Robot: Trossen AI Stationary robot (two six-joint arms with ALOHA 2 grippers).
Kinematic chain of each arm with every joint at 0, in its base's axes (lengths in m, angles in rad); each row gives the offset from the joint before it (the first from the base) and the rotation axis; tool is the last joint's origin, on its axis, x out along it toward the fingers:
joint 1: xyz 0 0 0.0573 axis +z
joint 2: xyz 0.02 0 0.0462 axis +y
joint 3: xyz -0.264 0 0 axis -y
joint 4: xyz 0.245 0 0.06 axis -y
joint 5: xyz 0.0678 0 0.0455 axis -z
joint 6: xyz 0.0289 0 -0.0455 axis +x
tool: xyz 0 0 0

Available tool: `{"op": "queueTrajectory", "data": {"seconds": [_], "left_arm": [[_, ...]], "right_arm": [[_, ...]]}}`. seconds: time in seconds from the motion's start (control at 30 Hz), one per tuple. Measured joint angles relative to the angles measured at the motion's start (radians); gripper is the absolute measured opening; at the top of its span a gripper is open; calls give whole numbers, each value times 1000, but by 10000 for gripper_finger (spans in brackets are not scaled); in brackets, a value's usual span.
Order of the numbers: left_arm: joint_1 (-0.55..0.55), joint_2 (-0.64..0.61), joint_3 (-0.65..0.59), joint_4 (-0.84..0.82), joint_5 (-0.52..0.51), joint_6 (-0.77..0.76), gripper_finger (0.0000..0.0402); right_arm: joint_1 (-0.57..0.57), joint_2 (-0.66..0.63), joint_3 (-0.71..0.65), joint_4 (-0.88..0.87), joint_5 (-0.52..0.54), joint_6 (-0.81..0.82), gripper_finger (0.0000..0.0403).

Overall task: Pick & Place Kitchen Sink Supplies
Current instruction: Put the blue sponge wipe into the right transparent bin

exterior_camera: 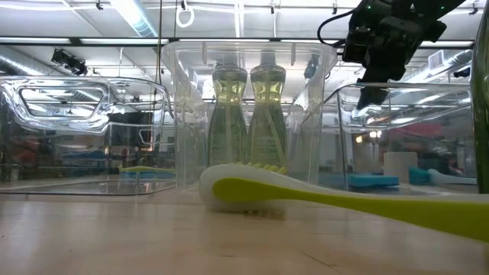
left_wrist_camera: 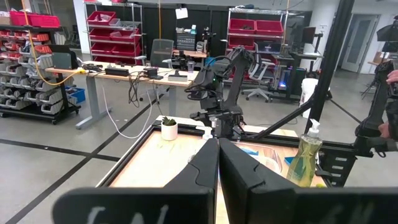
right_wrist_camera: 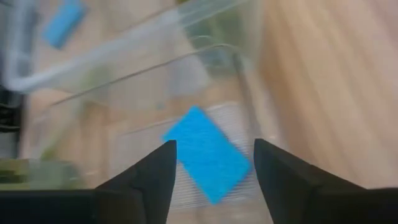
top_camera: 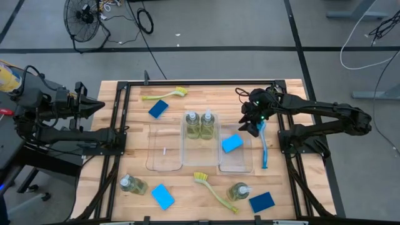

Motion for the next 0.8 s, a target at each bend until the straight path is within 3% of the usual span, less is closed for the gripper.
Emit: {"op": "queueTrajectory", "data": {"seconds": [0.23, 0.47, 0.8], "left_arm": [[0, 0, 0, 0, 0, 0, 18], [0, 0, 0, 0, 0, 0, 18], [0, 0, 0, 0, 0, 0, 18]], "right_arm": [[-49, 0, 0, -2, 173, -21, 220], [-98, 0, 0, -22, 371, 58, 215], [-108, -108, 1, -136, 398, 131, 215]]}}
